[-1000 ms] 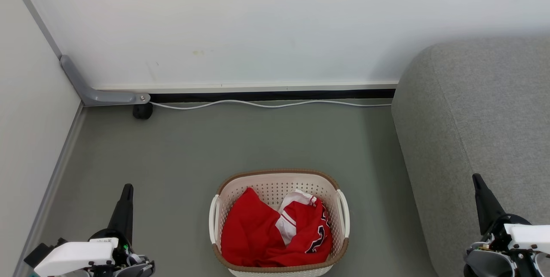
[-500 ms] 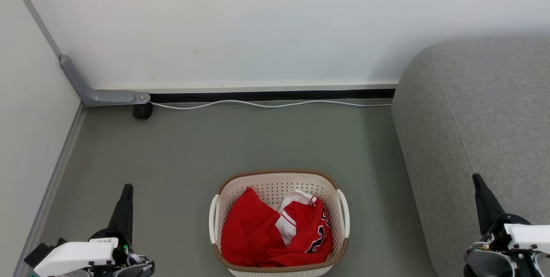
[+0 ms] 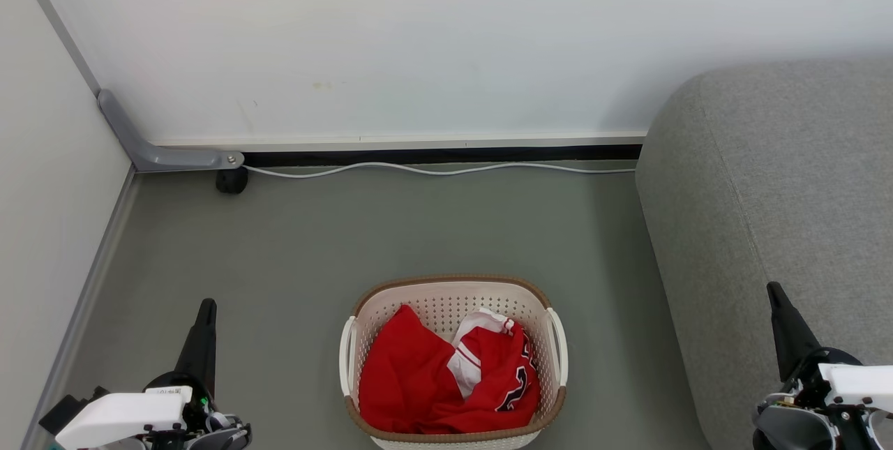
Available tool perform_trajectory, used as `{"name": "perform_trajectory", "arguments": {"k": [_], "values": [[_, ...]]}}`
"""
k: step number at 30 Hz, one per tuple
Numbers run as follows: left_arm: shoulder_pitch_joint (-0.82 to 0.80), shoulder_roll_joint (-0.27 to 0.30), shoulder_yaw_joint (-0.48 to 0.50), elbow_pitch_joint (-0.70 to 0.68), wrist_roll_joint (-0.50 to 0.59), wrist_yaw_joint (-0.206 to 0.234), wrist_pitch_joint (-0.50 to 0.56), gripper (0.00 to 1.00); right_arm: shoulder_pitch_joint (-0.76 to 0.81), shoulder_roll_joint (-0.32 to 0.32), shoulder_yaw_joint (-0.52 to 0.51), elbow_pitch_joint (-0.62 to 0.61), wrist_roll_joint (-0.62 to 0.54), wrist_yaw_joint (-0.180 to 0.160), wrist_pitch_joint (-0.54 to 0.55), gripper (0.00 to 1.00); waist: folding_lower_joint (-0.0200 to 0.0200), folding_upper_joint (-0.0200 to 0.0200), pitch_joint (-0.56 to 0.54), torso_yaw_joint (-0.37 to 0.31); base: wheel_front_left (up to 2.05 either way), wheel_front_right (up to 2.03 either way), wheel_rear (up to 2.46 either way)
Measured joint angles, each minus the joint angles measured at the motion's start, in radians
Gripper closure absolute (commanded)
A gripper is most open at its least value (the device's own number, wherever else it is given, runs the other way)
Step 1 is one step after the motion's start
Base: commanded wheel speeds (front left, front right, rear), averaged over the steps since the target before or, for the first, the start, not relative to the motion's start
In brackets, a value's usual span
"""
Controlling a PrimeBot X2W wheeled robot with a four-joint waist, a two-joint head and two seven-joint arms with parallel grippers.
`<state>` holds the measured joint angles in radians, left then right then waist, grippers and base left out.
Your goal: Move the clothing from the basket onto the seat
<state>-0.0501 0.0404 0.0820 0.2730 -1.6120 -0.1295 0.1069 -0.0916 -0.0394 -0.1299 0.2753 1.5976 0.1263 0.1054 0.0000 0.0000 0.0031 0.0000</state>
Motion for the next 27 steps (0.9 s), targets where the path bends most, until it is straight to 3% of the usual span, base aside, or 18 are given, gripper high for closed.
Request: {"name": "perform_trajectory", "arguments": {"k": [27], "values": [[0.000,0.000,0.000,0.000,0.000,0.000,0.000,1.00,0.000,0.000,0.000,0.000,0.000,0.000,0.000,1.00,0.0000,0.0000,0.000,0.000,0.00,0.00,0.00]]}}
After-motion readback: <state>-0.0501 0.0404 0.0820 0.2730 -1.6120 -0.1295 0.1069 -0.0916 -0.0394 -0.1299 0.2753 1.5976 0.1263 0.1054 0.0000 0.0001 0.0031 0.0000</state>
